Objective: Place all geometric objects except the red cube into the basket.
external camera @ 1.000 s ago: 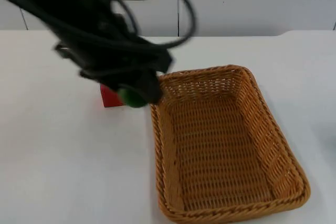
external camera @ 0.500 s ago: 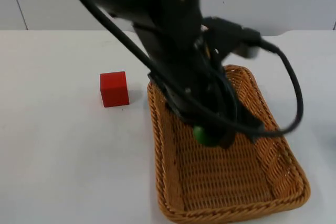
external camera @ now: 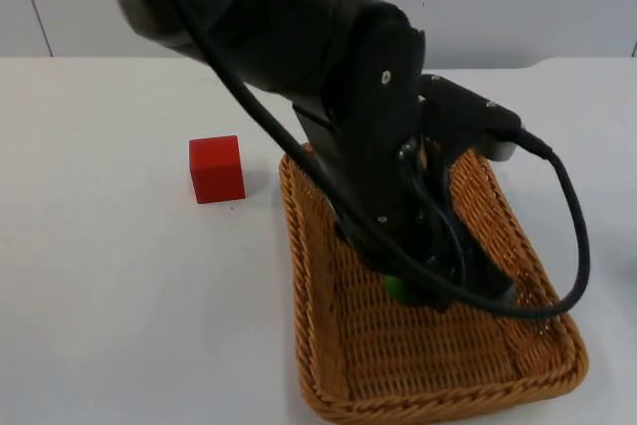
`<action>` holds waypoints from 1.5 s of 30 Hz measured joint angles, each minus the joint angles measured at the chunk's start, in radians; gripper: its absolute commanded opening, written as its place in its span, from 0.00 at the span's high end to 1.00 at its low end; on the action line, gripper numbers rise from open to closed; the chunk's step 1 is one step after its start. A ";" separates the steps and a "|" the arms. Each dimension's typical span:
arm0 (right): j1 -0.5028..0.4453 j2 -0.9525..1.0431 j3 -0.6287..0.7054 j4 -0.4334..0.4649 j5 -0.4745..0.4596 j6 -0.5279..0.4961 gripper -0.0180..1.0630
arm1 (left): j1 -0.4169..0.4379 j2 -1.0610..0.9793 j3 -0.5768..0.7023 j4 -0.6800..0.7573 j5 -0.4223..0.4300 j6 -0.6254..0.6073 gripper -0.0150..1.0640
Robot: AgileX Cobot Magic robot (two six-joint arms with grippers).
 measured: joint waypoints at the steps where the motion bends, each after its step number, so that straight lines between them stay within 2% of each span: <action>1: 0.000 0.000 0.000 0.000 0.000 0.000 0.01 | 0.000 0.003 0.000 0.000 -0.005 0.000 0.74; 4: 0.000 0.000 0.000 0.000 0.000 0.004 0.01 | 0.000 0.015 0.000 0.000 -0.013 -0.002 0.57; 6: 0.000 0.000 0.000 0.000 0.000 0.004 0.01 | 0.000 0.019 0.000 0.000 -0.015 -0.002 0.50; 7: 0.000 0.000 0.000 0.000 0.000 0.004 0.01 | 0.000 0.026 0.000 0.000 -0.015 -0.002 0.50; 10: 0.000 0.000 0.000 0.000 0.000 0.004 0.01 | 0.000 0.039 0.000 0.000 -0.015 -0.002 0.38; 12: 0.000 0.000 0.000 0.000 0.000 0.004 0.01 | 0.000 0.039 0.000 0.000 -0.011 -0.002 0.33; 18: 0.000 0.000 0.000 0.000 0.000 0.008 0.01 | 0.000 0.039 -0.008 -0.012 0.039 -0.002 0.32; 24: 0.000 0.000 0.000 0.000 0.000 0.008 0.01 | 0.000 -0.037 -0.063 -0.054 0.212 -0.002 0.32; 29: 0.000 0.000 0.000 0.000 0.000 0.008 0.01 | 0.000 -0.150 -0.067 -0.047 0.250 -0.002 0.32; 38: 0.000 0.000 0.000 0.000 0.000 0.008 0.01 | 0.002 -0.285 -0.036 0.007 0.271 -0.007 0.32; 42: 0.000 0.000 0.000 0.000 0.000 0.008 0.01 | 0.044 -0.319 0.028 0.011 0.269 -0.036 0.32; 45: 0.000 0.000 0.000 0.000 0.000 0.008 0.01 | 0.139 -0.366 0.112 0.016 0.255 -0.063 0.32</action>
